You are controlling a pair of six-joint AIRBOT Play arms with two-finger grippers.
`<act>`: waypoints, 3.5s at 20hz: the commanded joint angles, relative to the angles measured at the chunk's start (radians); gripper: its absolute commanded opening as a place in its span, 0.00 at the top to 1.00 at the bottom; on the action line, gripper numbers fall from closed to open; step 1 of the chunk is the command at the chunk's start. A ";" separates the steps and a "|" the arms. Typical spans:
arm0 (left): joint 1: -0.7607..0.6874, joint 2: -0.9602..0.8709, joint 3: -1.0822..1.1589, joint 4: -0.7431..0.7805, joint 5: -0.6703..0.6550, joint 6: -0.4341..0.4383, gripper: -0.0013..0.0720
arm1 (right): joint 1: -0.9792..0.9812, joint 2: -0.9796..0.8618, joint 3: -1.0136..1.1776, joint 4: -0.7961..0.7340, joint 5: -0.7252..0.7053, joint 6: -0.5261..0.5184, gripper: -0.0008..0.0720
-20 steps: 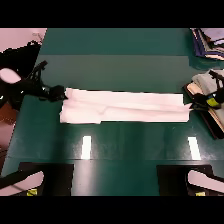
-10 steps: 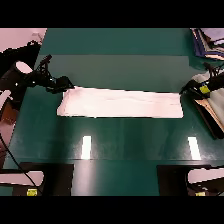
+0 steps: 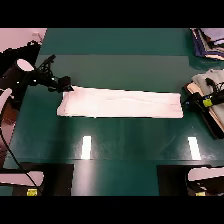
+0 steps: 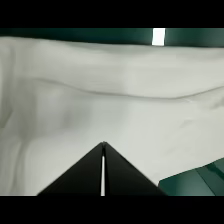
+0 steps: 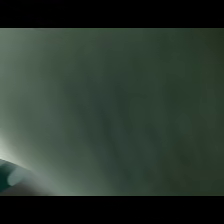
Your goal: Fold the shirts.
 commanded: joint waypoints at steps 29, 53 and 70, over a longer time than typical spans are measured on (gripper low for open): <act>-0.616 -0.441 0.380 -0.049 0.156 -0.138 0.94 | 0.529 0.260 0.483 0.328 -0.009 0.024 0.97; 0.048 0.113 0.402 0.169 -0.086 -0.053 0.94 | 1.209 -0.353 0.827 0.448 -0.319 -0.126 0.37; 0.045 0.106 0.399 0.152 -0.103 -0.051 0.94 | 0.625 -0.069 -0.016 0.402 -0.295 0.010 0.20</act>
